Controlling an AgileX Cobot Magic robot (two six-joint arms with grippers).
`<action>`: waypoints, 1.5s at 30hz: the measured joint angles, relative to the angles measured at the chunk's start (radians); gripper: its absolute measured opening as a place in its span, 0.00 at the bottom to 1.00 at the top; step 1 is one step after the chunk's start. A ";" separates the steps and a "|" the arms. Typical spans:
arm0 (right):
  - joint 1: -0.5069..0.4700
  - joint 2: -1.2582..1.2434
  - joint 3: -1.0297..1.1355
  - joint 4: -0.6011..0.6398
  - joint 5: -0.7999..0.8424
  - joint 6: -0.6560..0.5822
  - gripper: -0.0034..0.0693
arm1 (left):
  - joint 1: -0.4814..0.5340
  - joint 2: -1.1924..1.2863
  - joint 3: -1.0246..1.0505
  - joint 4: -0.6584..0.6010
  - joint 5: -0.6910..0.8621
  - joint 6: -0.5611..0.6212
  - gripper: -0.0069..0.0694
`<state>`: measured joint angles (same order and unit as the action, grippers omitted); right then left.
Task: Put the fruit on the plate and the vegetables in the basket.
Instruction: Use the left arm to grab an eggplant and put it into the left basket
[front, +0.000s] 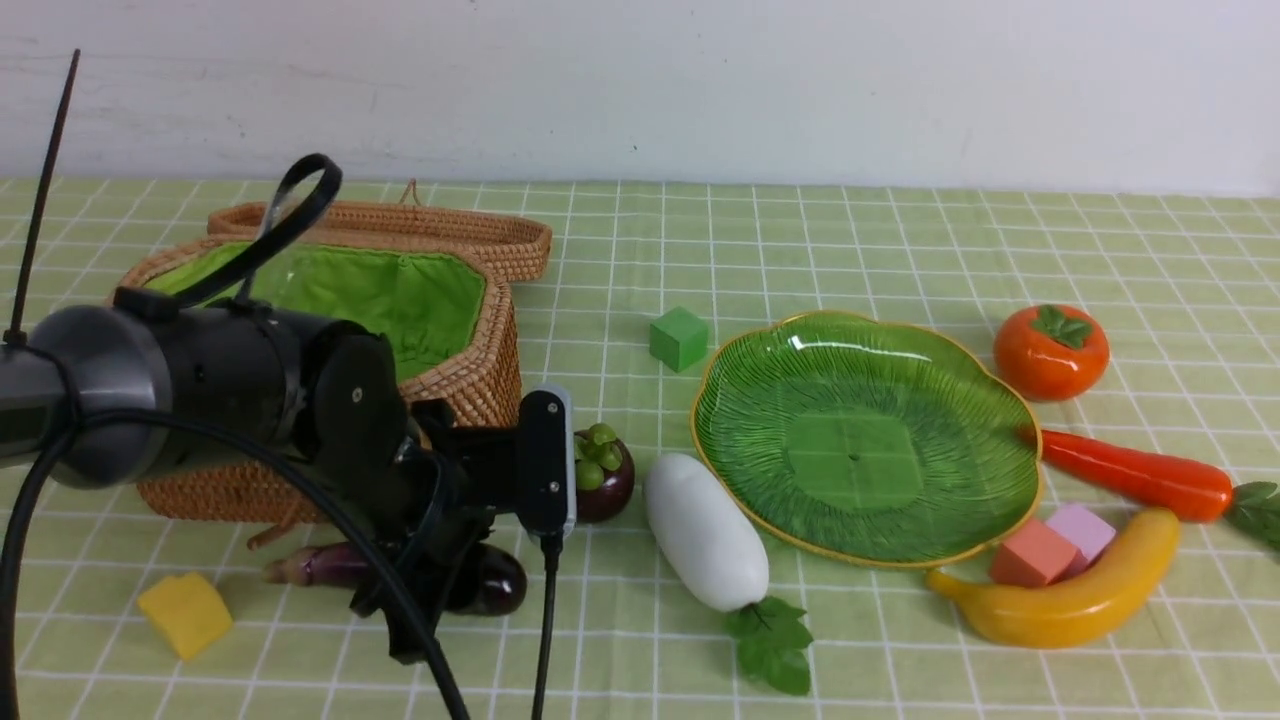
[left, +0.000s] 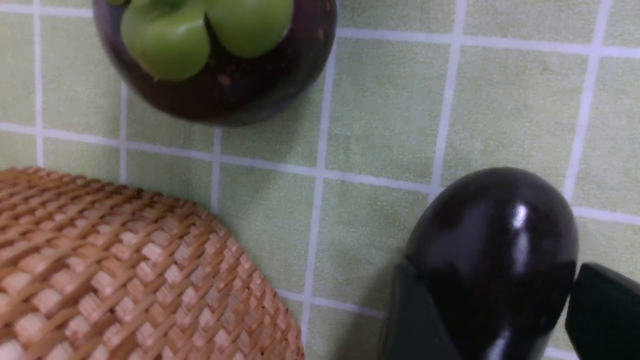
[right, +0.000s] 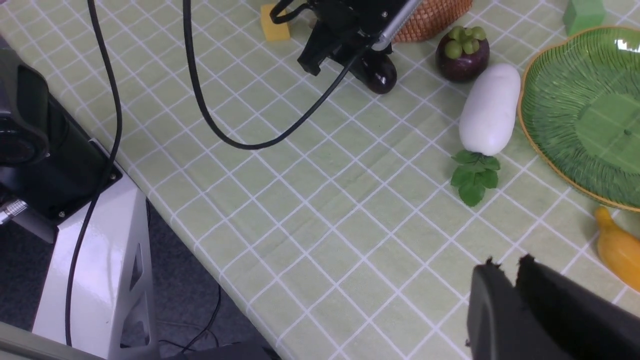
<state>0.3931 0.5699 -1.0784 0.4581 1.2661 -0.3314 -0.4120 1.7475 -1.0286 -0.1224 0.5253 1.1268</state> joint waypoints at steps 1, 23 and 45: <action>0.000 0.000 0.000 0.000 0.000 0.000 0.15 | 0.000 0.000 0.000 0.001 -0.001 -0.013 0.64; 0.000 0.000 0.000 0.001 0.000 0.000 0.17 | 0.000 0.035 0.013 0.000 0.115 -0.058 0.64; 0.000 0.000 0.000 0.001 0.000 0.000 0.18 | 0.000 -0.436 -0.012 -0.141 0.179 -0.342 0.63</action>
<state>0.3931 0.5699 -1.0784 0.4593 1.2661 -0.3314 -0.4124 1.3116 -1.0409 -0.2630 0.7040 0.7849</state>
